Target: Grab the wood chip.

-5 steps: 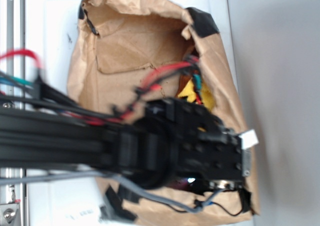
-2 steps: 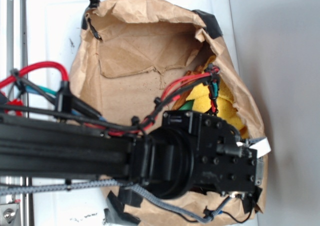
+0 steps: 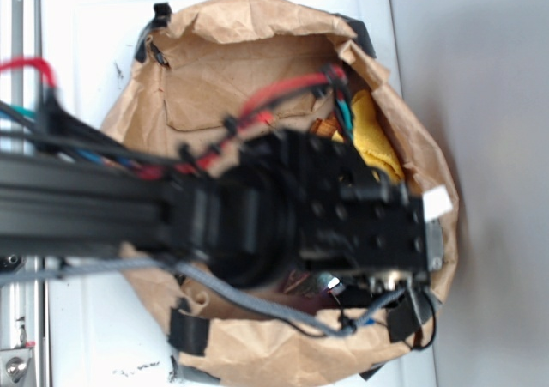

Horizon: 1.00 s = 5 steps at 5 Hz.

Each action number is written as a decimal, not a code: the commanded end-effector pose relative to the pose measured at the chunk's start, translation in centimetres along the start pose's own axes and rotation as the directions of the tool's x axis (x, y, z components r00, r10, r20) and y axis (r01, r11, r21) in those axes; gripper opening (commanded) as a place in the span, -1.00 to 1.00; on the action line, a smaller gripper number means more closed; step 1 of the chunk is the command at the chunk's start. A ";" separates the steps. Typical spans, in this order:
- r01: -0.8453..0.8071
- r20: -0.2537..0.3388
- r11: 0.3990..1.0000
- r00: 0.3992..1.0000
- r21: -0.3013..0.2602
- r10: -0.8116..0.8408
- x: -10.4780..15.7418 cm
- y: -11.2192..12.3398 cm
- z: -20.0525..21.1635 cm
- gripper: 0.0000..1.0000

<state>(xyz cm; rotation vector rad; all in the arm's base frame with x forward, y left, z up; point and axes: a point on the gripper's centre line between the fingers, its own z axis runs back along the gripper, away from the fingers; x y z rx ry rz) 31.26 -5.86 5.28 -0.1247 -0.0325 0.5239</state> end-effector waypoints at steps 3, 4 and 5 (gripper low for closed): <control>-0.033 0.082 0.996 0.996 0.080 0.027 -1.1 6.3 12.8 -1.00; 0.011 0.088 1.000 0.996 0.019 -0.013 -1.9 8.4 14.6 -1.00; 0.052 0.107 0.998 0.993 -0.035 -0.048 -2.4 9.2 14.8 -1.00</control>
